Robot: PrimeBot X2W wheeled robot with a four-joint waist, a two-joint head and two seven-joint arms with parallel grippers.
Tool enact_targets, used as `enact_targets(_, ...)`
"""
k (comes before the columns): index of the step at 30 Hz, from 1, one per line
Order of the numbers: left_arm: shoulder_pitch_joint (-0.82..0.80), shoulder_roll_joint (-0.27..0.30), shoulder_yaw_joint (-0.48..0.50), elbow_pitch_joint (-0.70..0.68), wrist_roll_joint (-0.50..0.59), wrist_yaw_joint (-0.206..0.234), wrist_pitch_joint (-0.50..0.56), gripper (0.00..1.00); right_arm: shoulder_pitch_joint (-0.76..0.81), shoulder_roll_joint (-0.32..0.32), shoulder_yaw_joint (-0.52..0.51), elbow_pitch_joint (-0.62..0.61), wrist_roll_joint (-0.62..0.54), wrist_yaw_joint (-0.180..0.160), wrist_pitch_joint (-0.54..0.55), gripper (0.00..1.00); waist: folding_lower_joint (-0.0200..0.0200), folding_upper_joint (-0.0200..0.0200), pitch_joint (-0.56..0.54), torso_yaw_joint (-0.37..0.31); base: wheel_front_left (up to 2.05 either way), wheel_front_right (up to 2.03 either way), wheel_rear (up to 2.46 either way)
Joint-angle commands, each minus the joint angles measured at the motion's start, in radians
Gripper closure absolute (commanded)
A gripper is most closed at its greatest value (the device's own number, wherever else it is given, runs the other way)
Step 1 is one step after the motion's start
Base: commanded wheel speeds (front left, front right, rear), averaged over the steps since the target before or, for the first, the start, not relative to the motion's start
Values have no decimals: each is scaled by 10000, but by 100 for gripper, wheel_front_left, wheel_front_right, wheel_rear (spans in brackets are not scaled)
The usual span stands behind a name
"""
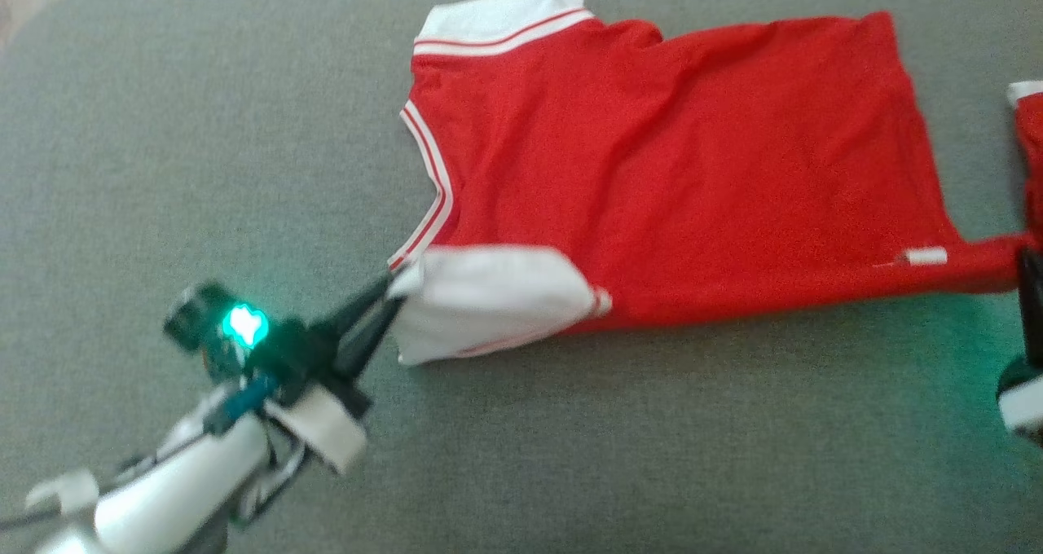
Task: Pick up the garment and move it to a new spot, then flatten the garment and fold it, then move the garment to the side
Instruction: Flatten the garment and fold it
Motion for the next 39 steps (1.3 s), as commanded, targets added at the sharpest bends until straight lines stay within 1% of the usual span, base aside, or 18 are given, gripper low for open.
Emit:
enact_targets(1,-1052,160,473,139,344,-164,14,100,-685,-188,-113,-344,-223,-9,217,100,-1,0,404,172,0,0,0)
enact_targets(3,-1667,8,485,489,554,-359,26,100,-1105,-87,-194,-308,-366,-9,420,100,-1,0,607,203,0,0,0)
enact_targets(4,-1667,8,485,489,554,-359,26,100,-1105,-87,-194,-308,-366,-9,420,100,-1,0,607,203,0,0,0)
enact_targets(9,-2971,-296,520,1372,994,-721,-19,100,-2115,32,-188,-52,-664,-9,733,100,-1,0,1128,236,0,0,0)
enact_targets(13,-3679,-545,569,1984,1209,-866,-255,100,-2753,42,-56,243,-820,-9,757,100,-1,0,1489,246,0,0,0)
enact_targets(16,-4063,-763,603,2398,1386,-853,-531,100,-3172,-31,91,502,-834,-9,732,100,-1,0,1709,264,0,0,0)
enact_targets(17,-4158,-994,646,2665,1337,-900,-724,99,-3341,-14,184,641,-867,-9,654,86,-1,0,1768,282,0,0,0)
enact_targets(18,-4175,-1097,673,2824,1324,-869,-790,69,-3391,-2,219,715,-884,-9,611,46,-1,0,1783,295,0,0,0)
enact_targets(19,-4168,-1195,726,2984,1315,-768,-850,0,-3441,22,210,798,-900,-9,528,0,-1,0,1791,301,0,0,0)
enact_targets(22,-3885,-1503,1013,3332,1157,-311,-1010,0,-3489,129,279,945,-894,-9,232,0,-1,0,1712,312,0,0,0)
enact_targets(25,-3122,-1808,1420,3297,801,189,-1097,0,-3318,185,363,968,-870,-9,-93,0,-1,0,1540,316,0,0,0)
enact_targets(30,-1119,-2387,2159,2591,72,582,-1120,0,-2885,258,378,1072,-598,-9,-541,0,-1,0,1184,367,0,0,0)
enact_targets(32,-308,-2650,2470,2427,-193,613,-1121,0,-2719,294,422,1136,-502,-9,-665,0,-1,0,1042,365,0,0,0)
enact_targets(34,281,-2822,2657,2451,-233,598,-1122,0,-2579,323,478,1193,-417,-9,-757,0,-1,0,934,358,0,0,0)
enact_targets(36,643,-3007,2845,2608,-262,551,-1123,0,-2471,331,515,1235,-348,-9,-827,0,-1,0,856,355,0,0,0)
enact_targets(39,828,-3151,2889,3200,-190,441,-1123,0,-2390,330,587,1266,-273,-9,-873,0,-1,0,785,304,0,0,0)
